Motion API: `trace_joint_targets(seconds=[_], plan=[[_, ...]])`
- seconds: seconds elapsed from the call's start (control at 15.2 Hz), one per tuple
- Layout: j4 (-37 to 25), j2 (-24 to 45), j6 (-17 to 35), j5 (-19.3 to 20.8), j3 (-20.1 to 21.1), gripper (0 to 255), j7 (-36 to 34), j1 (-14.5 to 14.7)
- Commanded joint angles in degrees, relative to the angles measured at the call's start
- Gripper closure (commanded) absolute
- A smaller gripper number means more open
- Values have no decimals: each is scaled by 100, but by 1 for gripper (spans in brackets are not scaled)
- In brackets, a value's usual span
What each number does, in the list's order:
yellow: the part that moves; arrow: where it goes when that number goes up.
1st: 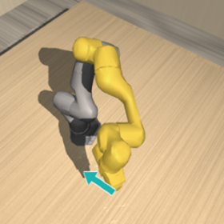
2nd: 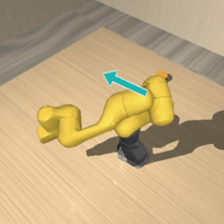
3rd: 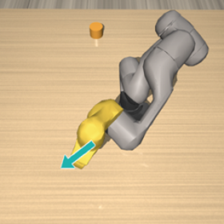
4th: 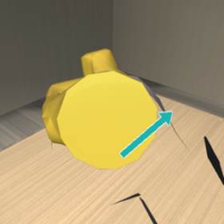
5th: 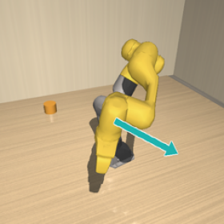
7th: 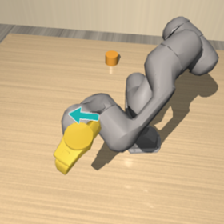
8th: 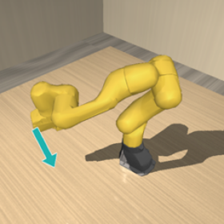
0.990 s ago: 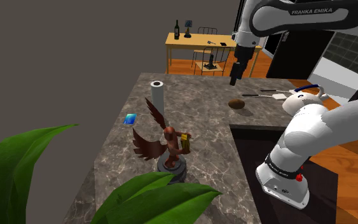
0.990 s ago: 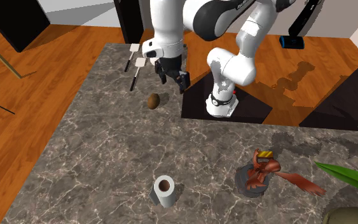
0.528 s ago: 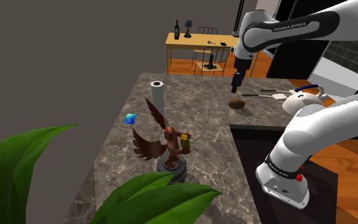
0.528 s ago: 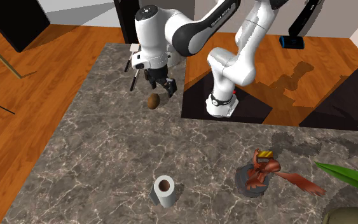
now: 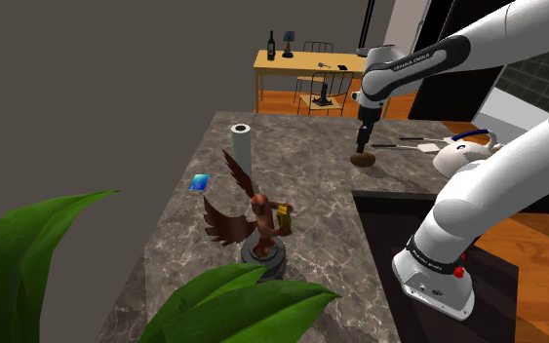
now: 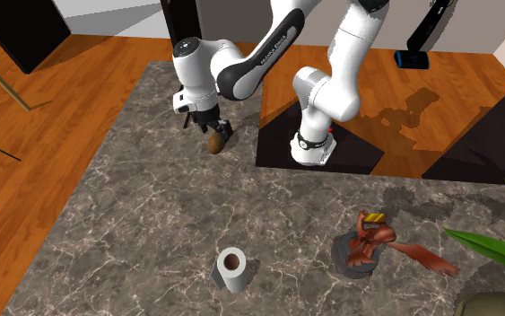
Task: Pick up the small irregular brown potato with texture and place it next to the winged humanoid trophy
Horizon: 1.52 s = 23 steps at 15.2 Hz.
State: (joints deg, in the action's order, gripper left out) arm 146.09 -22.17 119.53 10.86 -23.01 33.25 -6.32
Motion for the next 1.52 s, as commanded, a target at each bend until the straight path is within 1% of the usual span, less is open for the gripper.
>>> trace_joint_targets(seconds=[0.0, 0.53, 1.06, 1.12, 1.45], plan=[[-23, 359, 298, 15, -173, 0, 248, -8], [315, 724, 990, -23, -283, 0, 313, 5], [315, 724, 989, -23, -283, 0, 313, 4], [315, 724, 989, -23, -283, 255, 313, 4], [315, 724, 988, -23, -282, 255, 313, 4]])
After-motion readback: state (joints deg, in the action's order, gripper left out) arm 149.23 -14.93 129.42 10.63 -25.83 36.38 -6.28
